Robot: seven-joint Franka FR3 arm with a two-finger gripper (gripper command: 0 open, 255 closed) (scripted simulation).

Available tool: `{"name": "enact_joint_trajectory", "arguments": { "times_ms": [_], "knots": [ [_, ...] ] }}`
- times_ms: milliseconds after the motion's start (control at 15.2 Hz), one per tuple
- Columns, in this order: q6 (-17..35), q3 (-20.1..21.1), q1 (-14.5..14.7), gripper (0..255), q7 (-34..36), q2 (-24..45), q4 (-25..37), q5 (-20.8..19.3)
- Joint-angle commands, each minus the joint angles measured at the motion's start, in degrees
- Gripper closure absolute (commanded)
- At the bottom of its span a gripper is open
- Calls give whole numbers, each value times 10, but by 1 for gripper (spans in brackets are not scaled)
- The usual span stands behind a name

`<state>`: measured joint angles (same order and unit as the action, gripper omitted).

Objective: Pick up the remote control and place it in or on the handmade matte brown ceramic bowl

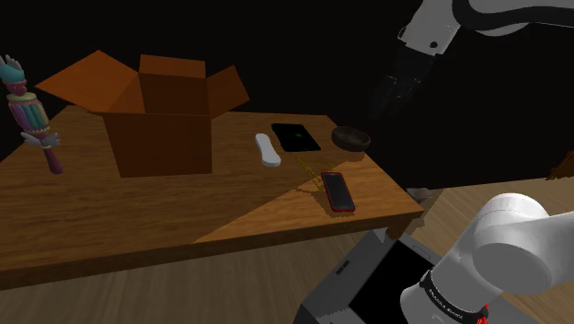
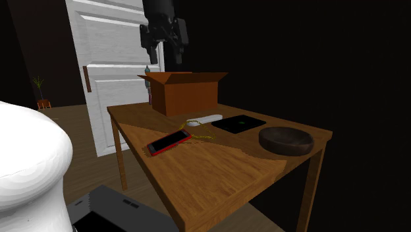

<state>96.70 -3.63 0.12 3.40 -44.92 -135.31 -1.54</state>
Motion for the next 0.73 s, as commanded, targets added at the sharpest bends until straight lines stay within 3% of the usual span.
{"name": "enact_joint_trajectory", "arguments": {
  "times_ms": [0, 660],
  "knots": [
    [0, 0, 0, 0, 0, 0, 0, 0],
    [131, 29, 3, 0, 73, 211, 60, 19]
  ]
}}
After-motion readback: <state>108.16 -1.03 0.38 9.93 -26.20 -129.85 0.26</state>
